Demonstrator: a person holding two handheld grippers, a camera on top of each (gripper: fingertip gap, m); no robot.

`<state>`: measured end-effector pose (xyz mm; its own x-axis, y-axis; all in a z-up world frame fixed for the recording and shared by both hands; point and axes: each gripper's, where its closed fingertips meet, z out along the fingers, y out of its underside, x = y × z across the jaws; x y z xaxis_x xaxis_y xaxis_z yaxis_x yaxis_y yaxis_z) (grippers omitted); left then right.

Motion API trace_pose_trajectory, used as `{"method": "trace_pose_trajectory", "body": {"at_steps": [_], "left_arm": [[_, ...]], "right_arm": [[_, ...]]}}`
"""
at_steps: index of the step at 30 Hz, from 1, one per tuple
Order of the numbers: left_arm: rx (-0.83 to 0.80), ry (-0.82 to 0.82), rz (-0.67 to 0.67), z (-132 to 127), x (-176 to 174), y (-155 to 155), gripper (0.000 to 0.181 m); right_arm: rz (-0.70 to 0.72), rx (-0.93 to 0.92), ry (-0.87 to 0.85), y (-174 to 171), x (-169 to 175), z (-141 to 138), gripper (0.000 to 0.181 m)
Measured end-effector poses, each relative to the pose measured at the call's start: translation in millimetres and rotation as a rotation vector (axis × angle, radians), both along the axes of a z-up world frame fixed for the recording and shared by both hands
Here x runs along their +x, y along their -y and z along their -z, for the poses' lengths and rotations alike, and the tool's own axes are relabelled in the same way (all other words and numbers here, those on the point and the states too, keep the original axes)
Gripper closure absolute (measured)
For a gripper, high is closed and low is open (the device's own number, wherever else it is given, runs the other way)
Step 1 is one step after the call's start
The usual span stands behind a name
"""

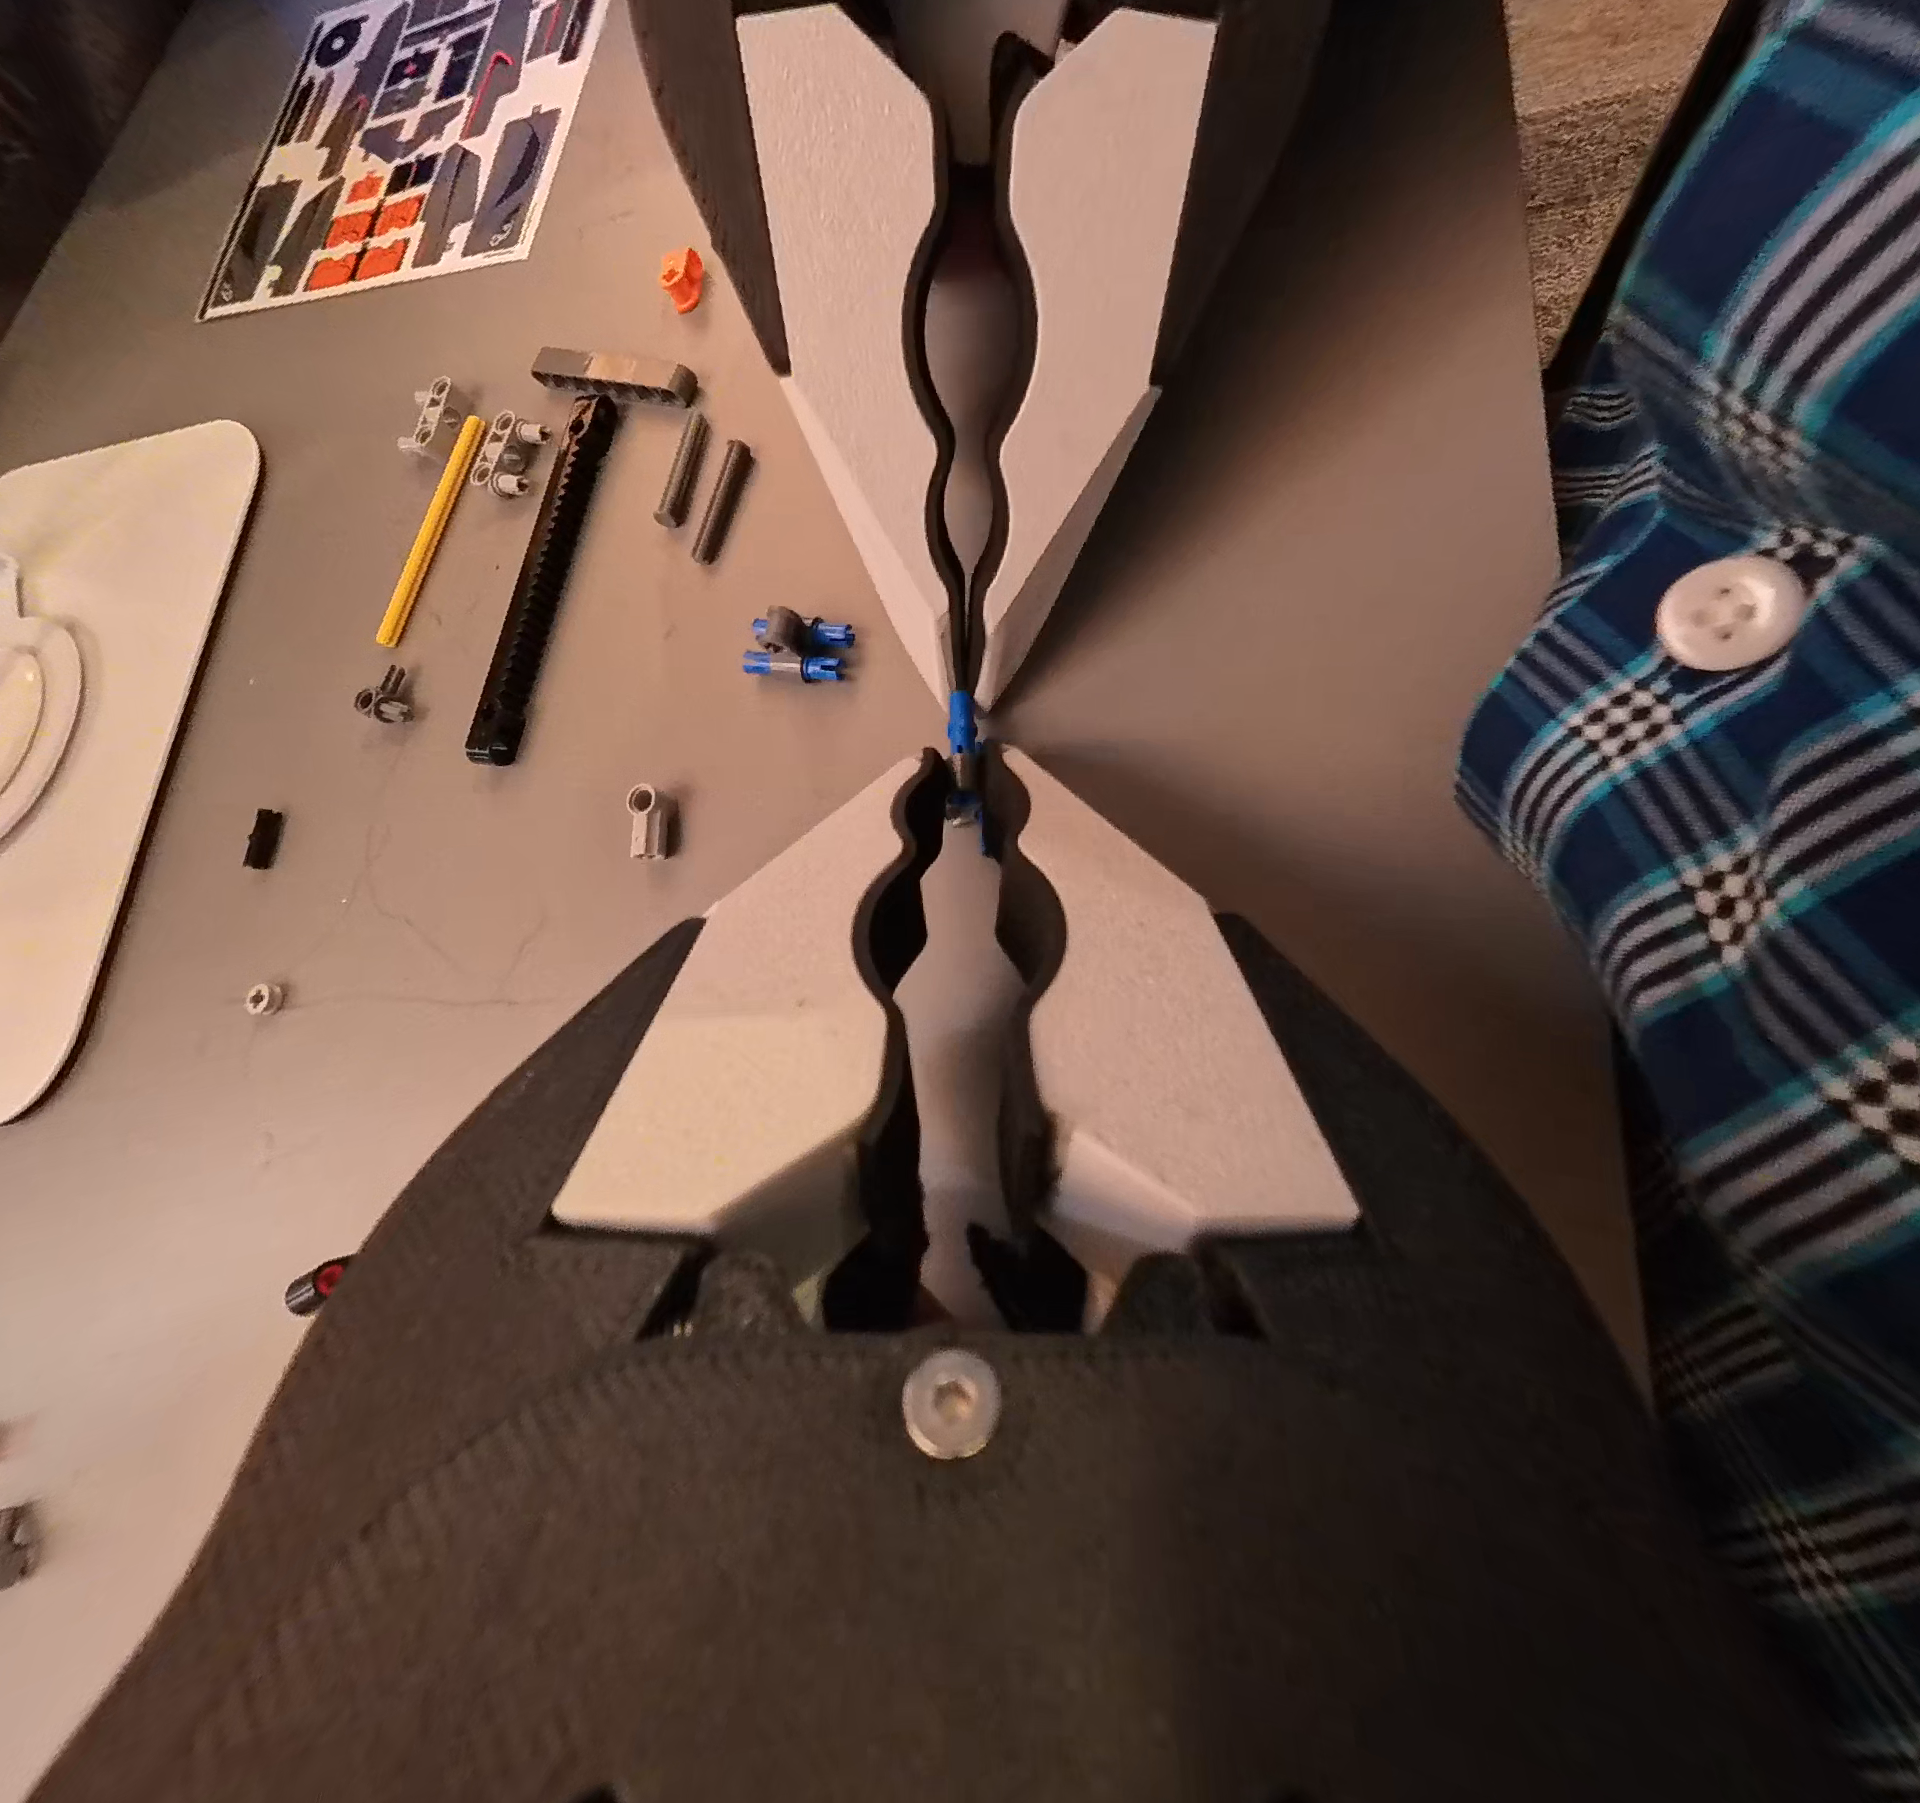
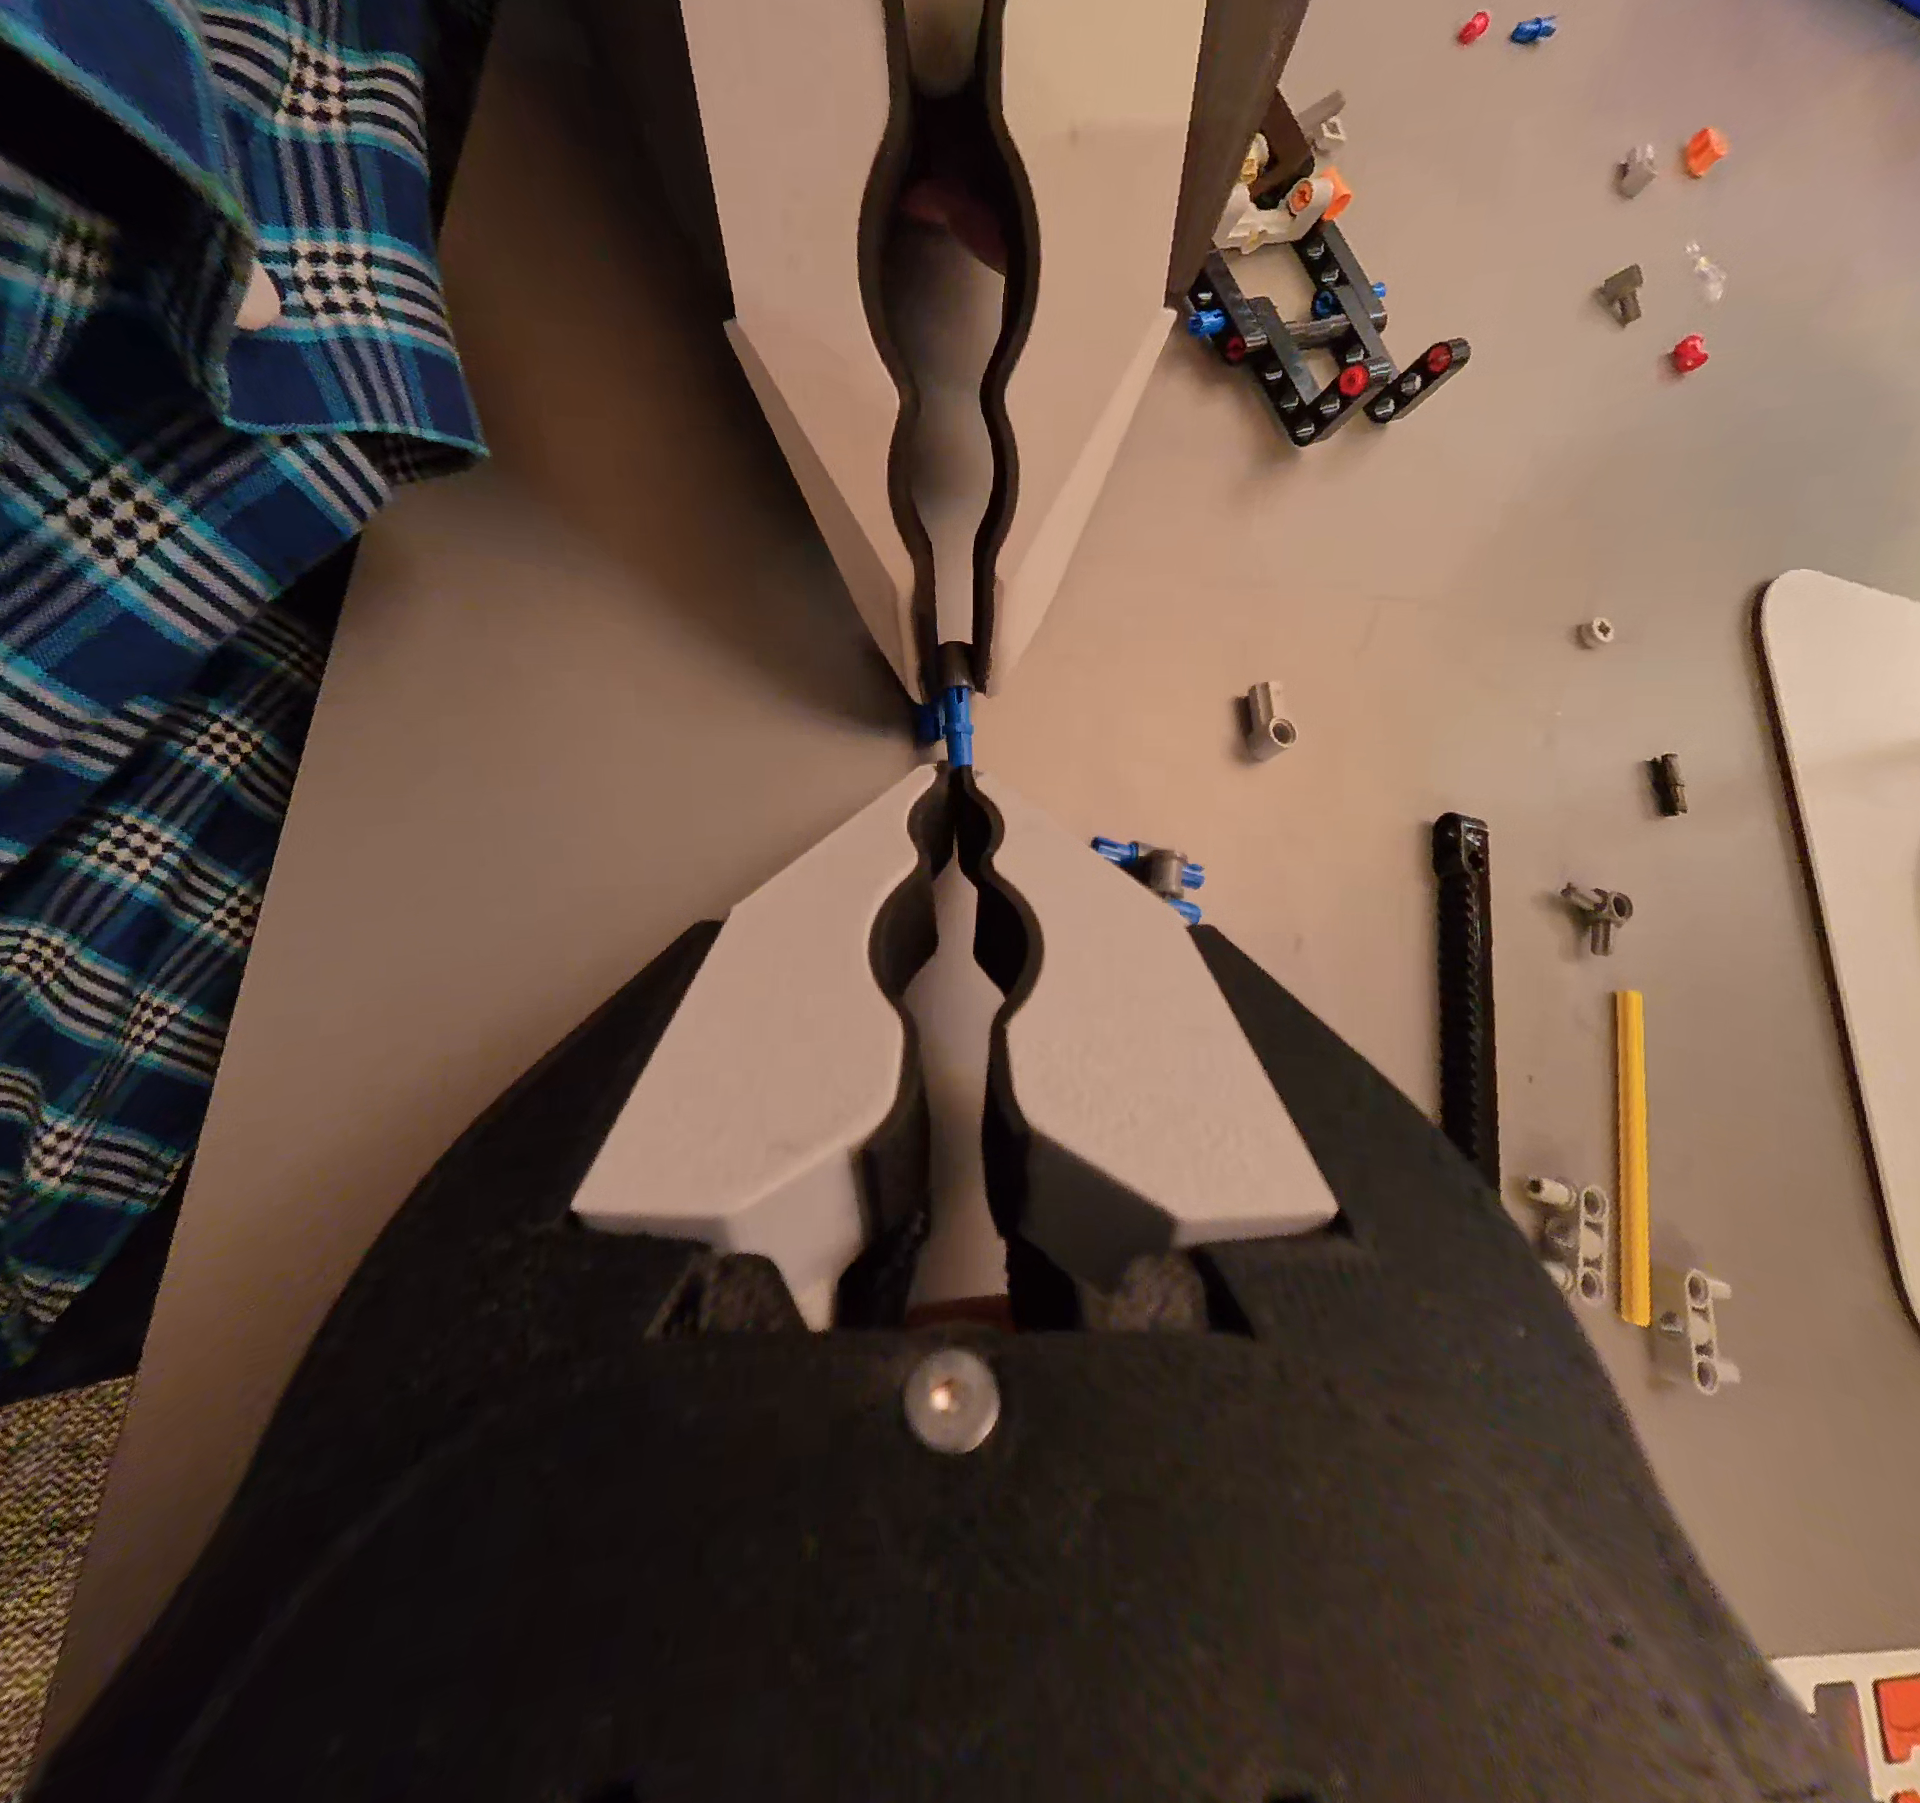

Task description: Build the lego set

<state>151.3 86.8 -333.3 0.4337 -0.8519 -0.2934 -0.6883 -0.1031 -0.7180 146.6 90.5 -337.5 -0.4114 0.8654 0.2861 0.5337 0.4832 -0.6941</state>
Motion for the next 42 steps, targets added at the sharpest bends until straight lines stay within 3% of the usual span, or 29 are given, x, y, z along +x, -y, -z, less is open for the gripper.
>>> {"method": "trace_pose_trajectory", "body": {"at_steps": [9, 16, 19, 23, 28, 33, 39, 42], "left_arm": [[0.002, -0.003, 0.002, 0.6, 1.1, -0.4, 0.175], [-0.017, 0.026, -0.021, -1.3, -0.1, -5.1, 0.175], [-0.031, 0.056, -0.035, -5.9, -4.4, -4.5, 0.162], [-0.038, 0.051, -0.051, -10.8, -12.0, 0.8, 0.159], [-0.026, -0.022, -0.058, -11.4, -15.2, 10.2, 0.158], [-0.013, -0.041, -0.104, -22.0, -26.3, 21.5, 0.158], [0.009, -0.036, -0.155, -33.2, -41.9, 38.2, 0.159], [0.016, -0.028, -0.162, -37.1, -45.8, 45.4, 0.159]], "right_arm": [[-0.020, 0.054, 0.019, 4.2, -3.6, -2.2, 0.181], [0.017, -0.030, -0.006, 0.8, 4.2, -8.2, 0.181], [0.055, -0.063, 0.005, -4.8, 12.4, -10.8, 0.174], [0.093, -0.090, 0.018, -7.3, 20.1, -11.9, 0.172], [0.166, -0.119, -0.024, -4.3, 8.9, -21.6, 0.167], [0.218, -0.166, 0.020, 0.6, -3.2, -7.0, 0.160], [0.258, -0.171, 0.026, -0.6, -7.2, -1.9, 0.179], [0.260, -0.165, 0.024, -0.4, -6.7, -1.6, 0.180]]}}
